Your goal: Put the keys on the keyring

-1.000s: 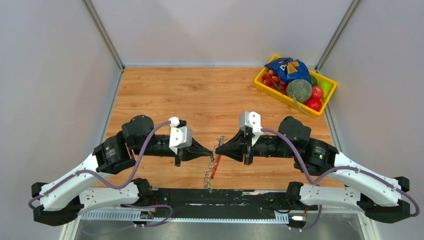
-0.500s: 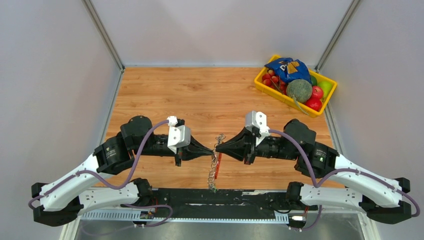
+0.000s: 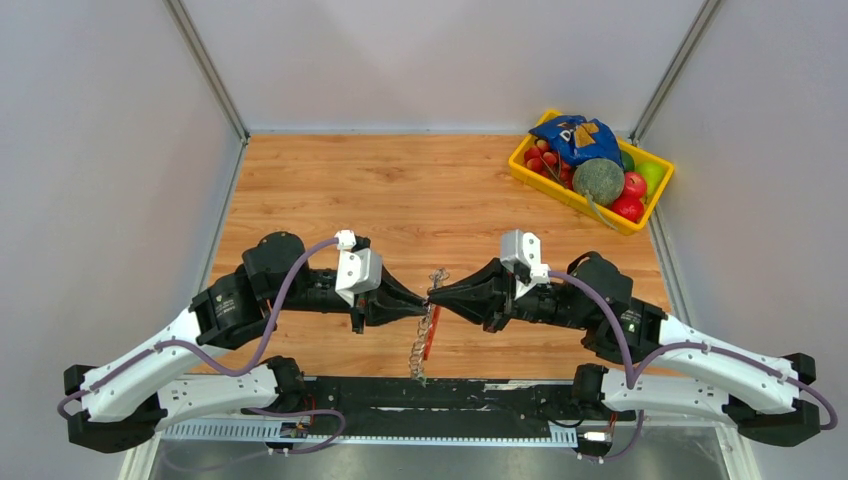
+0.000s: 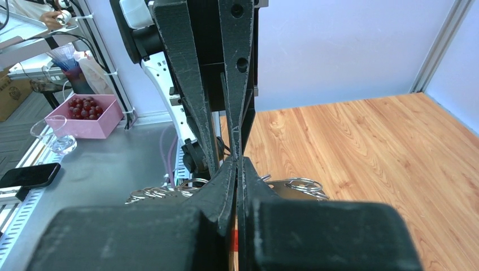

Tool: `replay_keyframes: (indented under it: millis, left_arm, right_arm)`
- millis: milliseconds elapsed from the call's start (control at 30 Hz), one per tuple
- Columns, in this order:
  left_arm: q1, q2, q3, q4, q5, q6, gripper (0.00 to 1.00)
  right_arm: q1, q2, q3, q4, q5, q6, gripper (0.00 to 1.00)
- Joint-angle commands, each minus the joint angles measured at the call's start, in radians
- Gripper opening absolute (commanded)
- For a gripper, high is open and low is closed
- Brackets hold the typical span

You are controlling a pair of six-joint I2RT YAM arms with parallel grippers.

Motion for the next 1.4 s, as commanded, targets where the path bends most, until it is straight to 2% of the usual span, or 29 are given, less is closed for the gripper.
replay_keyframes:
  millis: [0, 167, 300, 567, 667, 867, 1067, 1100, 1233, 1367]
  left_arm:
    - [-0.001, 0.002, -0.004, 0.082, 0.052, -0.039, 0.25]
    - [-0.001, -0.005, -0.011, 0.095, 0.053, -0.044, 0.33]
    - [-0.001, -0.010, -0.015, 0.100, 0.055, -0.045, 0.33]
    - [-0.001, -0.010, -0.013, 0.094, 0.029, -0.040, 0.16]
    - [-0.001, -0.010, -0.004, 0.078, 0.006, -0.039, 0.02]
    - [-0.001, 0.003, 0.031, 0.011, -0.065, -0.029, 0.00]
    - [-0.001, 0.028, 0.091, -0.101, -0.121, 0.010, 0.00]
    - [-0.001, 0.031, 0.099, -0.116, -0.131, 0.020, 0.00]
    - [-0.001, 0.061, 0.146, -0.227, -0.174, 0.040, 0.00]
    - [-0.001, 0.097, 0.180, -0.313, -0.208, 0.047, 0.00]
  right_arm:
    - [0.016, -0.008, -0.002, 0.157, 0.036, 0.001, 0.00]
    - [0.028, -0.004, 0.000, 0.157, 0.040, -0.005, 0.00]
    - [0.038, -0.009, -0.003, 0.157, 0.052, -0.009, 0.00]
    - [0.052, -0.009, -0.009, 0.149, 0.058, -0.023, 0.00]
    - [0.055, -0.012, -0.009, 0.129, 0.052, -0.026, 0.00]
    - [0.058, -0.021, 0.005, 0.068, 0.035, -0.023, 0.00]
    - [0.059, -0.006, 0.093, -0.146, 0.043, -0.025, 0.00]
    - [0.058, -0.001, 0.114, -0.189, 0.050, -0.026, 0.02]
    - [0.059, 0.027, 0.198, -0.372, 0.088, -0.031, 0.24]
    - [0.059, 0.044, 0.261, -0.490, 0.137, -0.040, 0.31]
